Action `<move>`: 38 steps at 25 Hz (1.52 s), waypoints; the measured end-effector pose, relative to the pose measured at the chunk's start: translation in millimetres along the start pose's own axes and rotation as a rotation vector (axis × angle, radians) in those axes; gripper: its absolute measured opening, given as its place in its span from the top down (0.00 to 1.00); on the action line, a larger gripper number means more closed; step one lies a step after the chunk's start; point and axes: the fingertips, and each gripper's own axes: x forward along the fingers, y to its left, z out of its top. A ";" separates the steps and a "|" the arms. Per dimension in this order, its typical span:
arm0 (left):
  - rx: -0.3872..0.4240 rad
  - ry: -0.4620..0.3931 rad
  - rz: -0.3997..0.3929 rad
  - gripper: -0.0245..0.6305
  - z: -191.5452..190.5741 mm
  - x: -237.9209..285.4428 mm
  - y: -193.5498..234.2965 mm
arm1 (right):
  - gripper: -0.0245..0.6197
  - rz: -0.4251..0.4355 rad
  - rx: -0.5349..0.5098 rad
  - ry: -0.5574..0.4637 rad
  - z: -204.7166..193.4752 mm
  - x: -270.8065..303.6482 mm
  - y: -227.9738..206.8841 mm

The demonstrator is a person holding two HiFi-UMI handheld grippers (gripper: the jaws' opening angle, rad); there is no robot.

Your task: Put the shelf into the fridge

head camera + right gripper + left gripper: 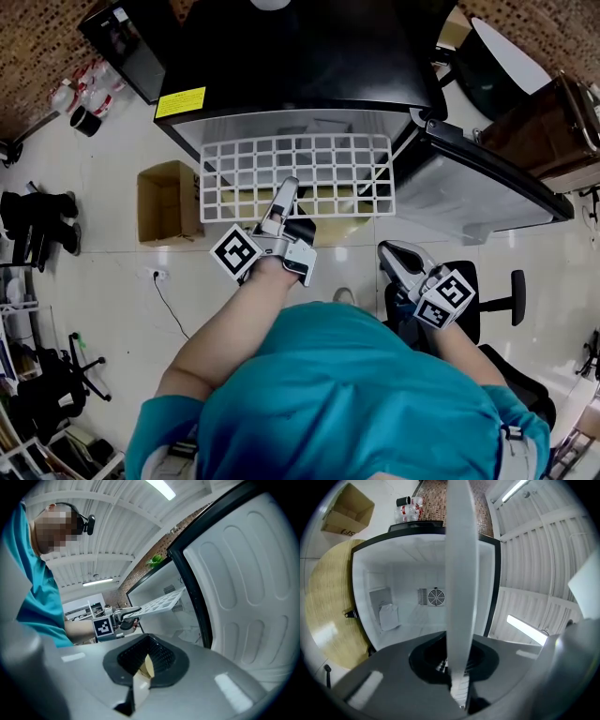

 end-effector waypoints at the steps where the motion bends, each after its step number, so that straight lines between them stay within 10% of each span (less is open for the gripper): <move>1: 0.015 0.000 0.016 0.92 0.7 -1.3 2.3 | 0.96 0.002 0.000 0.000 0.0 0.1 0.6; 6: 0.030 -0.003 0.158 0.92 1.1 -10.8 21.1 | 0.96 0.003 0.000 0.002 -0.4 -2.2 1.2; 22: 0.029 -0.041 -0.021 0.92 5.9 -1.6 -8.6 | 0.96 0.007 0.067 0.005 -7.1 -1.4 4.8; 38: -0.050 -0.104 0.018 0.92 13.9 0.2 7.9 | 0.96 -0.004 0.065 0.011 -8.4 -12.3 4.7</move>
